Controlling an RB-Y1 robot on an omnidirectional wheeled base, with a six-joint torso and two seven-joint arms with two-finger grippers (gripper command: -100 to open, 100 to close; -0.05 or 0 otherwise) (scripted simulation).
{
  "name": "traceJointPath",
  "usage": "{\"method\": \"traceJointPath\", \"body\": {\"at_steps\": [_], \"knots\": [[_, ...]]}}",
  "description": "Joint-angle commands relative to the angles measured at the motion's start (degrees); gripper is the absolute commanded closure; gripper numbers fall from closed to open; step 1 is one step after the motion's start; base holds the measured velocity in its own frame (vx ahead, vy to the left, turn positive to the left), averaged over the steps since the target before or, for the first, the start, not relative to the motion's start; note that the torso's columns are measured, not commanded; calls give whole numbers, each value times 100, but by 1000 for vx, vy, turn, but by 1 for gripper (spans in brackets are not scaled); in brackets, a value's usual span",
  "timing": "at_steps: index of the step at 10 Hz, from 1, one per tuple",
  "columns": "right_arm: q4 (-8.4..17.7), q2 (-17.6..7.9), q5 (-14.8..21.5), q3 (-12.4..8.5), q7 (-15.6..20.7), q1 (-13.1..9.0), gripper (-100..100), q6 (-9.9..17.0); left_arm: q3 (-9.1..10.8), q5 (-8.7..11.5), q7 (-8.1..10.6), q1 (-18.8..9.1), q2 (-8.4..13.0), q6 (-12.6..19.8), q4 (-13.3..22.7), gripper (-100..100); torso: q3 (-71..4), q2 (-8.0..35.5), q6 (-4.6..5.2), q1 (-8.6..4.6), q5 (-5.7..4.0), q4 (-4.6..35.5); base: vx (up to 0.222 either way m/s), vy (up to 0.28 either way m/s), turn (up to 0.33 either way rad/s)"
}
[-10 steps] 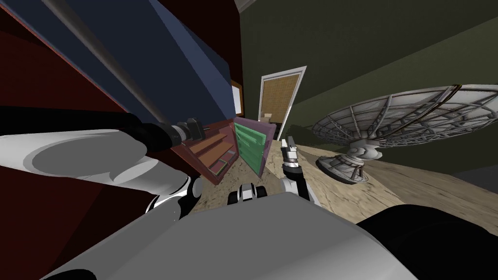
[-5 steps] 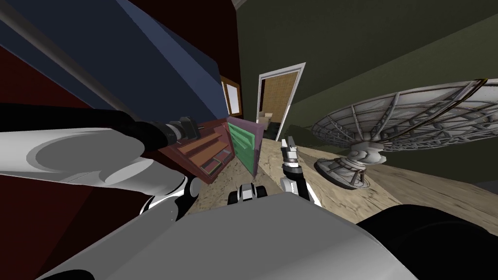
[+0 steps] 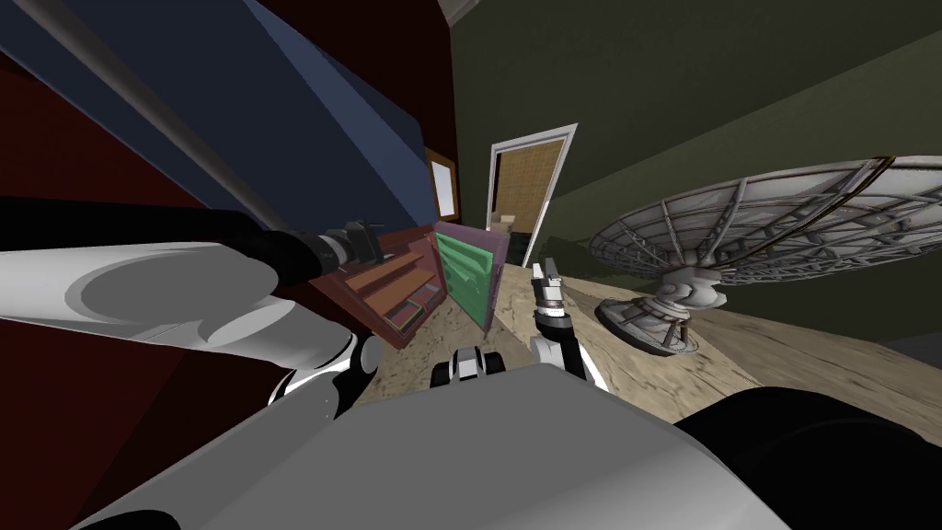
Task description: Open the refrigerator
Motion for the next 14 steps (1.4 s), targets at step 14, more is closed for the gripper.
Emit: {"method": "traceJointPath", "body": {"at_steps": [14], "knots": [[0,0,0,1,0,-1,0,0,-136,720,-221,-28,-389,-389,66,-100,-15,-10,-14,42,14,3,9,234,-45]]}}
